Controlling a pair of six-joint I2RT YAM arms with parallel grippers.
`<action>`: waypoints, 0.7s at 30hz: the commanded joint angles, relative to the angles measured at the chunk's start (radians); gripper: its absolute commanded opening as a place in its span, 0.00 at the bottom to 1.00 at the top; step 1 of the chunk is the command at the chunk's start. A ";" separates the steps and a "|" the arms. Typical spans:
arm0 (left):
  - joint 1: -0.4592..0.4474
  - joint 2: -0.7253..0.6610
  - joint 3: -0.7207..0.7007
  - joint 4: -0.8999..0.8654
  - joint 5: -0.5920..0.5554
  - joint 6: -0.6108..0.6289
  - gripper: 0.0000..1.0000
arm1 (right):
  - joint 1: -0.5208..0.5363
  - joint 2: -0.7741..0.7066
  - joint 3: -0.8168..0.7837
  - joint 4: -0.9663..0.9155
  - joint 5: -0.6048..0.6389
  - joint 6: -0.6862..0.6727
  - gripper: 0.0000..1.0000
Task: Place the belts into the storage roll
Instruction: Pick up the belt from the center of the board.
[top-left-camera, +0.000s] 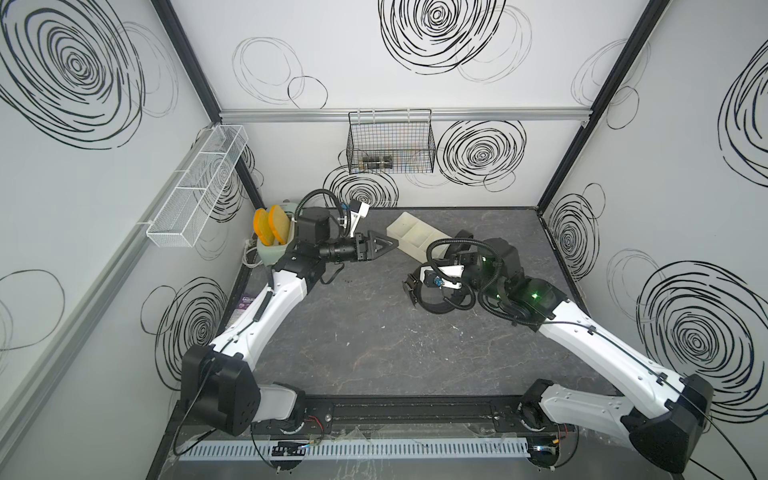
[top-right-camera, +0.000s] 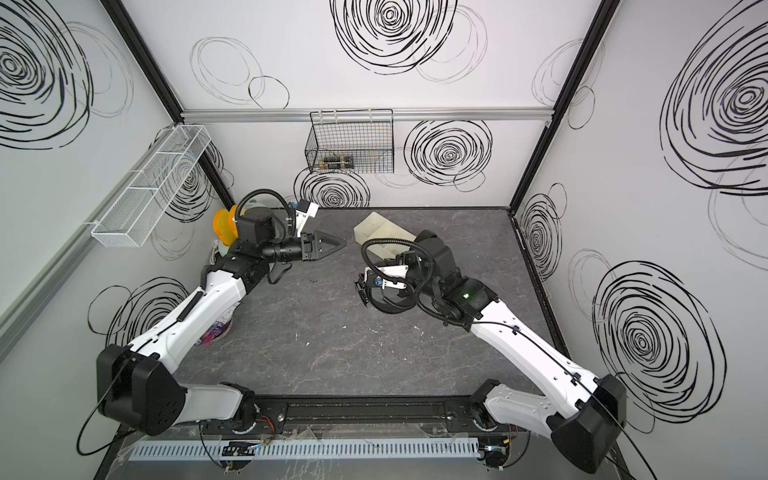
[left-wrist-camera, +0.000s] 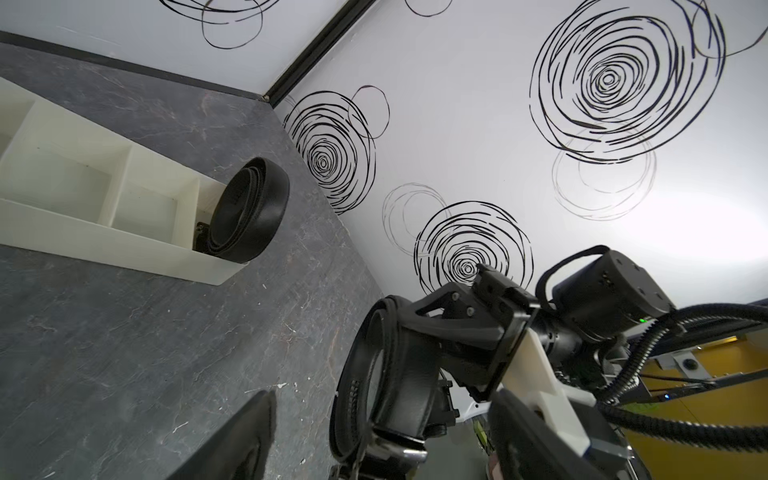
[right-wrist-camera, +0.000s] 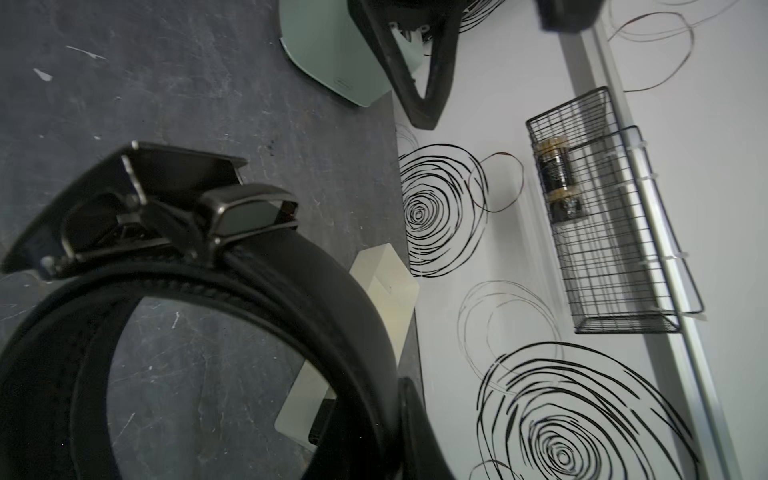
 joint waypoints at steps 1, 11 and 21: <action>-0.038 0.040 0.010 0.064 0.117 -0.039 0.85 | -0.028 0.004 0.074 -0.003 -0.147 -0.009 0.00; -0.089 0.054 -0.083 0.247 0.206 -0.204 0.84 | -0.072 0.007 0.109 0.030 -0.256 0.046 0.00; -0.151 0.079 -0.066 0.315 0.239 -0.279 0.78 | -0.066 -0.022 0.090 0.054 -0.264 0.062 0.00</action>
